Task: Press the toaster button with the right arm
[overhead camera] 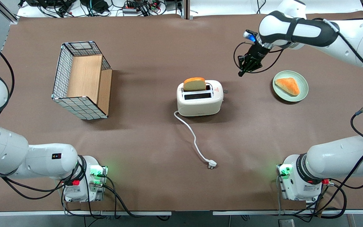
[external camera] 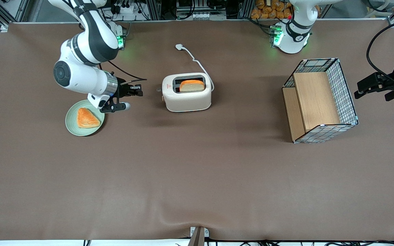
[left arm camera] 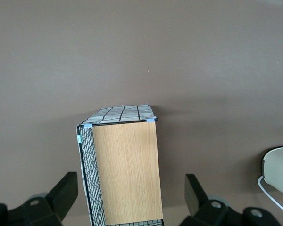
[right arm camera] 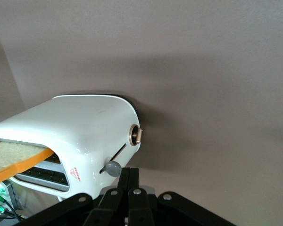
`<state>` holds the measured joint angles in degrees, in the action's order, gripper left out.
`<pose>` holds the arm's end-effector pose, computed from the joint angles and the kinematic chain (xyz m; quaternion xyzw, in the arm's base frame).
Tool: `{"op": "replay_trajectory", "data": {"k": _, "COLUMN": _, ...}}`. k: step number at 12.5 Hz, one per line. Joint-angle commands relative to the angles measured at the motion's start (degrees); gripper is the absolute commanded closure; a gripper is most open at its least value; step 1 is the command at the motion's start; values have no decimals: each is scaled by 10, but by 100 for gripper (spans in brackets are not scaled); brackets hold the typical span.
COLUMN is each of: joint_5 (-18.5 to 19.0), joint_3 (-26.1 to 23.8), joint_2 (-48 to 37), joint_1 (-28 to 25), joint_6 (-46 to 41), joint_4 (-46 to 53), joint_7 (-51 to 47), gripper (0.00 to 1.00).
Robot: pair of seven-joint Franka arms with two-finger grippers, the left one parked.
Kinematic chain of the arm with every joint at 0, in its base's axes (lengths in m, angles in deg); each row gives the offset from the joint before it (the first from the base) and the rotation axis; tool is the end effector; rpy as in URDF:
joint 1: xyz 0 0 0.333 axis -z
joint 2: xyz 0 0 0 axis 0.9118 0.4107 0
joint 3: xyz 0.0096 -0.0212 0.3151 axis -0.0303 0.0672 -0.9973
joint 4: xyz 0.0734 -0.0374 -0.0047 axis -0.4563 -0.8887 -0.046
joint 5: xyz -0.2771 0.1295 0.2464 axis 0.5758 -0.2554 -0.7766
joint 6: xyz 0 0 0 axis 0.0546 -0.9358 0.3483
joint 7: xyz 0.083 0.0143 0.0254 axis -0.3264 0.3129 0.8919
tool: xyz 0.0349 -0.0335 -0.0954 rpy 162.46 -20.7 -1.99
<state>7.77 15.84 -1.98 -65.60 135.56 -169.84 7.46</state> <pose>0.4649 0.2208 0.3491 -0.9715 -0.0086 0.1361 0.1940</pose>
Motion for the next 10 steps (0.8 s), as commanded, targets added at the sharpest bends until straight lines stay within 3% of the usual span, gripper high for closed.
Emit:
{"op": "replay_trajectory", "data": {"k": 1, "joint_5": -22, "joint_3": -14, "joint_2": 8, "joint_1": -3, "joint_6": 29, "joint_4": -18, "joint_7": -7, "gripper": 100}}
{"op": "replay_trajectory", "data": {"k": 7, "joint_5": -23, "joint_3": -70, "joint_2": 32, "joint_1": -5, "joint_6": 77, "joint_4": -31, "joint_7": -65, "gripper": 100}}
{"op": "replay_trajectory", "data": {"k": 10, "joint_5": -22, "joint_3": -70, "joint_2": 43, "joint_1": -6, "joint_6": 80, "joint_4": -31, "joint_7": -64, "gripper": 100}}
